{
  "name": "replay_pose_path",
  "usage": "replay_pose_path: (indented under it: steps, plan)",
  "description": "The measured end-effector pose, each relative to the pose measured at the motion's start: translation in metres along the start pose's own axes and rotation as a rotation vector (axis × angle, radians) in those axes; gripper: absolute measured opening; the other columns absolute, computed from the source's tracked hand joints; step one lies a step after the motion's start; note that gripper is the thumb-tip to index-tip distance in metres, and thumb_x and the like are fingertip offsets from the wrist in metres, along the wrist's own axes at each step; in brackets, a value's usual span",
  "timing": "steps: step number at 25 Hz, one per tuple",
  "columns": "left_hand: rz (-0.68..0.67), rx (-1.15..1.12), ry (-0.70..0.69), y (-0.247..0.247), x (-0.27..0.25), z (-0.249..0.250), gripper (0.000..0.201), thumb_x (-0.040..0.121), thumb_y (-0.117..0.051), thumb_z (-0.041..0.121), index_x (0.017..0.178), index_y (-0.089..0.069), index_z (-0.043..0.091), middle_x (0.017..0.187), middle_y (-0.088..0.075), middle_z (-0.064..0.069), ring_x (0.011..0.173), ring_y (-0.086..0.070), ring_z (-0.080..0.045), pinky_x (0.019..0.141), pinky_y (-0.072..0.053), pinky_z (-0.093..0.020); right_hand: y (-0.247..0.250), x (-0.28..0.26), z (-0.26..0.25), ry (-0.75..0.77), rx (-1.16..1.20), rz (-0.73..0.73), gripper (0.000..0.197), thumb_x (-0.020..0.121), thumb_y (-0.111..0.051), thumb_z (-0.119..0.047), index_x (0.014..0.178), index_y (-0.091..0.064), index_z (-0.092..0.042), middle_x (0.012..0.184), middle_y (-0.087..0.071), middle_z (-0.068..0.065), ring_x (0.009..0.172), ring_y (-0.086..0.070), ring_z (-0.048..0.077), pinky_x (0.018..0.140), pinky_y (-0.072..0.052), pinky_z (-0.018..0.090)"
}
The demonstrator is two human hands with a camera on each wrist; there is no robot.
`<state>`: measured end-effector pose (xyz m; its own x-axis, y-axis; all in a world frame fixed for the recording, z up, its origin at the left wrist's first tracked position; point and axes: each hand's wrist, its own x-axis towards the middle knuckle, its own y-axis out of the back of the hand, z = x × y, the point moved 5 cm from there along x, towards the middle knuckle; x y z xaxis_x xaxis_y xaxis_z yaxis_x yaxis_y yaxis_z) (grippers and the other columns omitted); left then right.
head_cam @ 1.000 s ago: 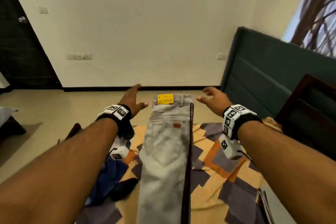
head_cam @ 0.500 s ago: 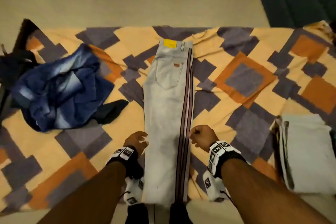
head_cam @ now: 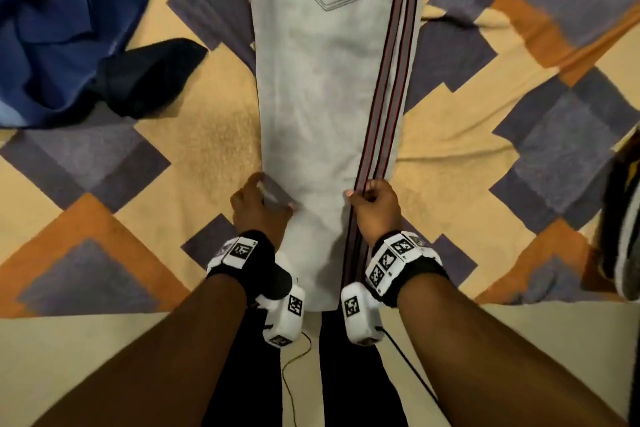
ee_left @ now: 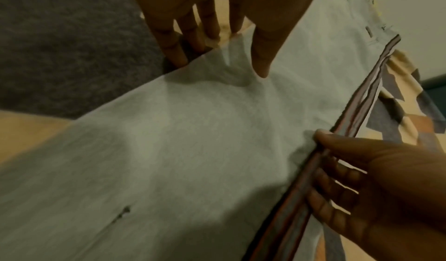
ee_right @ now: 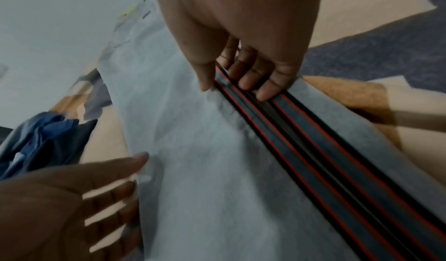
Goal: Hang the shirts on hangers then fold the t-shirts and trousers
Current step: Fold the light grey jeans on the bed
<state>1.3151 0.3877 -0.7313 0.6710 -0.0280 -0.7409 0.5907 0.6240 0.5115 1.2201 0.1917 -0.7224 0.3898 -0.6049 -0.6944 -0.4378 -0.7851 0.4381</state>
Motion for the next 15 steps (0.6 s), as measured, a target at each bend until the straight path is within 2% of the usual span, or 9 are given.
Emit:
replay_pose_path:
  steps: [1, 2, 3, 5, 8, 10, 12, 14, 15]
  plan:
    - [-0.004, -0.060, 0.001, -0.001, 0.001, 0.002, 0.063, 0.078, -0.073, 0.019, 0.133, -0.042, 0.026, 0.118, -0.053, -0.006, 0.101, -0.057, -0.027, 0.090, -0.049, -0.039, 0.006, 0.000, 0.002, 0.029, 0.007, 0.047, 0.025, 0.088, -0.066, -0.015, 0.080, -0.043, -0.014, 0.071, -0.043, 0.002, 0.063, -0.041, 0.017, 0.049, -0.031, 0.016]
    - [-0.046, -0.098, 0.008, -0.004, 0.002, 0.002, 0.057, 0.080, -0.072, 0.017, 0.130, -0.047, 0.024, 0.109, -0.060, -0.004, 0.098, -0.061, -0.027, 0.087, -0.050, -0.035, 0.014, -0.003, 0.005, 0.051, 0.021, 0.104, 0.026, 0.090, -0.064, -0.015, 0.079, -0.040, -0.013, 0.067, -0.040, -0.001, 0.057, -0.037, 0.013, 0.049, -0.031, 0.014]
    - [-0.095, -0.115, 0.011, -0.009, 0.002, 0.005, 0.048, 0.082, -0.071, 0.014, 0.126, -0.053, 0.020, 0.103, -0.064, -0.002, 0.097, -0.063, -0.026, 0.084, -0.049, -0.031, 0.023, -0.006, 0.010, 0.069, 0.030, 0.149, 0.023, 0.092, -0.062, -0.016, 0.083, -0.041, -0.013, 0.065, -0.041, -0.002, 0.053, -0.036, 0.008, 0.049, -0.032, 0.015]
    - [-0.180, -0.044, 0.012, -0.014, -0.002, 0.008, 0.033, 0.083, -0.070, 0.015, 0.115, -0.063, 0.014, 0.100, -0.065, -0.002, 0.094, -0.063, -0.023, 0.078, -0.044, -0.027, 0.034, -0.017, 0.021, 0.055, 0.009, 0.154, 0.017, 0.094, -0.059, -0.019, 0.090, -0.042, -0.014, 0.064, -0.047, -0.001, 0.048, -0.036, 0.005, 0.050, -0.032, 0.024]
    - [-0.205, 0.099, 0.029, -0.015, -0.004, 0.005, 0.014, 0.085, -0.070, 0.022, 0.095, -0.064, 0.013, 0.088, -0.064, -0.004, 0.079, -0.060, -0.022, 0.067, -0.040, -0.025, 0.031, -0.013, 0.035, 0.044, 0.027, 0.118, 0.014, 0.094, -0.057, -0.015, 0.091, -0.044, -0.014, 0.063, -0.049, -0.001, 0.046, -0.036, 0.004, 0.049, -0.033, 0.024]
    - [-0.230, 0.097, 0.061, -0.011, -0.003, -0.003, 0.014, 0.085, -0.069, 0.026, 0.090, -0.065, 0.013, 0.076, -0.063, -0.002, 0.069, -0.061, -0.020, 0.059, -0.041, -0.022, 0.025, -0.005, 0.035, 0.037, -0.016, 0.100, 0.012, 0.094, -0.058, -0.014, 0.092, -0.046, -0.013, 0.067, -0.051, -0.001, 0.054, -0.042, 0.008, 0.053, -0.035, 0.025]
    - [-0.281, 0.098, 0.043, -0.011, -0.006, -0.012, 0.022, 0.084, -0.071, 0.031, 0.092, -0.068, 0.011, 0.082, -0.065, -0.003, 0.075, -0.063, -0.022, 0.064, -0.046, -0.025, 0.021, -0.003, 0.044, -0.038, 0.041, 0.058, 0.015, 0.091, -0.063, -0.012, 0.092, -0.049, -0.017, 0.072, -0.055, -0.001, 0.062, -0.051, 0.013, 0.060, -0.041, 0.027]
    - [-0.340, 0.072, 0.015, -0.017, -0.019, -0.027, 0.030, 0.076, -0.076, 0.040, 0.089, -0.070, 0.013, 0.105, -0.063, -0.005, 0.087, -0.064, -0.026, 0.074, -0.052, -0.036, 0.010, -0.021, 0.061, -0.156, 0.172, -0.114, 0.026, 0.084, -0.071, -0.006, 0.094, -0.053, -0.023, 0.085, -0.064, -0.001, 0.076, -0.062, 0.015, 0.071, -0.051, 0.031]
    - [-0.369, 0.046, 0.010, -0.017, -0.026, -0.037, 0.033, 0.072, -0.078, 0.042, 0.087, -0.072, 0.014, 0.113, -0.059, -0.006, 0.089, -0.064, -0.028, 0.074, -0.055, -0.041, 0.001, -0.036, 0.072, -0.182, 0.167, -0.231, 0.033, 0.081, -0.073, -0.001, 0.099, -0.055, -0.023, 0.094, -0.067, -0.001, 0.085, -0.066, 0.016, 0.077, -0.053, 0.034]
